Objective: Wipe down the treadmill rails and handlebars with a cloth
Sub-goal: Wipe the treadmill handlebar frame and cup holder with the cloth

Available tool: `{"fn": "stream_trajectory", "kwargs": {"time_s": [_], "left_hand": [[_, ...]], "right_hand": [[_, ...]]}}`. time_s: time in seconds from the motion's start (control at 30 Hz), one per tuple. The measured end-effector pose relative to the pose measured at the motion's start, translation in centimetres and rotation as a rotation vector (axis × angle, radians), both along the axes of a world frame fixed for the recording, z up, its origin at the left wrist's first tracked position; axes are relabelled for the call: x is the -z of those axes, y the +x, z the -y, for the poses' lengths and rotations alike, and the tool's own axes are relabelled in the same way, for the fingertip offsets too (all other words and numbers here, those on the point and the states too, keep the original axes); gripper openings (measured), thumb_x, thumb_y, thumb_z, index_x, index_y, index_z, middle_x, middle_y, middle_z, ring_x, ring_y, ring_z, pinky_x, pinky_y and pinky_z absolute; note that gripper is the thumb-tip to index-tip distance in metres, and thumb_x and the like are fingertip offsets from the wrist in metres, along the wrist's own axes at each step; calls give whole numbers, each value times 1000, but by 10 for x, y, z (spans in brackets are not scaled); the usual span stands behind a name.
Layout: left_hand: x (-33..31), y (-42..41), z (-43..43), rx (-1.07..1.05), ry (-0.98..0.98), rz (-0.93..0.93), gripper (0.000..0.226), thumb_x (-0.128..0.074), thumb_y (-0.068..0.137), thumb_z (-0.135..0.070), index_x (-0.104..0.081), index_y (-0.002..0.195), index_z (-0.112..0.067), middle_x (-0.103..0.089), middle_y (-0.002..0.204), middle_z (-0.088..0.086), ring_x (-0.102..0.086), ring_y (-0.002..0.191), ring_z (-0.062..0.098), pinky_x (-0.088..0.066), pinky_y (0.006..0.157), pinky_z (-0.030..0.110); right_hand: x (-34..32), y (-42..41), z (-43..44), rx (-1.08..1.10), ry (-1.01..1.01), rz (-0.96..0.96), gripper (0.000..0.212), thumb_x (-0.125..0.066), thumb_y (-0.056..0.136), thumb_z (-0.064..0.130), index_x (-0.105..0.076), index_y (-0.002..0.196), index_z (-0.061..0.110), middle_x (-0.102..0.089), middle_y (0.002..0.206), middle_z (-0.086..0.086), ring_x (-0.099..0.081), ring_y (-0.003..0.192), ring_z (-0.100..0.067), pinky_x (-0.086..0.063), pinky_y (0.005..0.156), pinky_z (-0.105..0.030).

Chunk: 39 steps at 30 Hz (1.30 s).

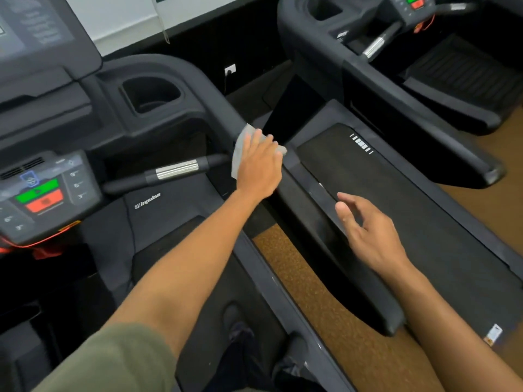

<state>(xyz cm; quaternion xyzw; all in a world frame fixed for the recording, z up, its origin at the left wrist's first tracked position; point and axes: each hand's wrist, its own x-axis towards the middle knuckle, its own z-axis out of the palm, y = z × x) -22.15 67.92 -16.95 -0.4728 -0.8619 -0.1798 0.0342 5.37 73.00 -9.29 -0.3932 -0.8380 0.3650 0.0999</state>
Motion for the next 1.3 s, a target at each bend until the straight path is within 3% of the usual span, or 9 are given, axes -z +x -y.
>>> {"fn": "stream_trajectory", "kwargs": {"time_s": [0.27, 0.4, 0.53, 0.63, 0.73, 0.87, 0.97, 1.17, 1.3], "left_hand": [[7, 194, 54, 230, 351, 370, 38, -51, 107, -19, -63, 139, -4, -62, 145, 10, -45, 147, 28, -13, 131, 40], [-9, 257, 81, 314, 333, 644, 34, -51, 107, -20, -63, 135, -4, -63, 142, 12, -49, 140, 25, -34, 121, 41], [-46, 277, 108, -65, 405, 1481, 37, -52, 99, -30, -70, 111, 0, -74, 102, 2, -65, 96, 9, -50, 92, 36], [-68, 259, 134, -318, 592, 1961, 37, -60, 104, -35, -74, 123, -6, -76, 118, 17, -72, 107, 27, -51, 108, 48], [-84, 243, 171, -255, 649, 2179, 50, -67, 100, -42, -68, 132, -4, -73, 118, 17, -70, 105, 28, -51, 106, 46], [-77, 228, 213, -193, 658, 2088, 65, -83, 87, -28, -57, 138, 3, -54, 136, 26, -56, 122, 37, -33, 120, 58], [-75, 218, 242, -162, 593, 1982, 67, -84, 85, -16, -54, 142, 2, -63, 129, 21, -59, 122, 36, -39, 117, 57], [-82, 196, 308, -411, 229, 1186, 50, -83, 73, -27, -63, 117, -37, -71, 113, -10, -69, 103, 6, -60, 94, 41], [-93, 186, 368, -440, 178, 981, 46, -77, 74, -35, -59, 116, -40, -70, 104, -14, -70, 90, 4, -64, 77, 31]], "right_hand": [[-2, 8, 3, -134, 60, -25, 45, -53, 99, 51, -59, 137, 28, -61, 137, 12, -55, 128, -8, -44, 107, -32], [-8, 21, 9, -286, 28, 21, 38, -59, 94, 55, -66, 126, 36, -64, 129, 19, -56, 123, -2, -42, 103, -26], [-32, 32, 24, -453, -356, -54, 31, -64, 93, 46, -73, 118, 31, -74, 114, 17, -65, 112, 3, -51, 102, -30], [-52, 37, 36, -584, -525, -63, 30, -64, 93, 41, -74, 116, 27, -75, 113, 9, -68, 111, -5, -53, 97, -30], [-60, 32, 51, -626, -608, -59, 35, -76, 86, 35, -72, 120, 28, -74, 117, 5, -69, 112, -11, -54, 97, -36], [-58, 14, 76, -693, -591, -25, 42, -85, 78, 26, -73, 118, 27, -76, 112, 4, -71, 108, -13, -56, 94, -38], [-58, -2, 97, -689, -551, -20, 38, -84, 80, 17, -74, 115, 25, -78, 106, 5, -73, 102, -11, -60, 88, -32], [-53, -44, 160, -752, -408, 72, 39, -85, 79, 8, -74, 110, 28, -78, 96, 10, -73, 93, -3, -60, 86, -31], [-56, -70, 224, -871, -215, 87, 29, -86, 79, 23, -75, 103, 34, -76, 87, 17, -71, 85, 5, -60, 80, -24]]}}
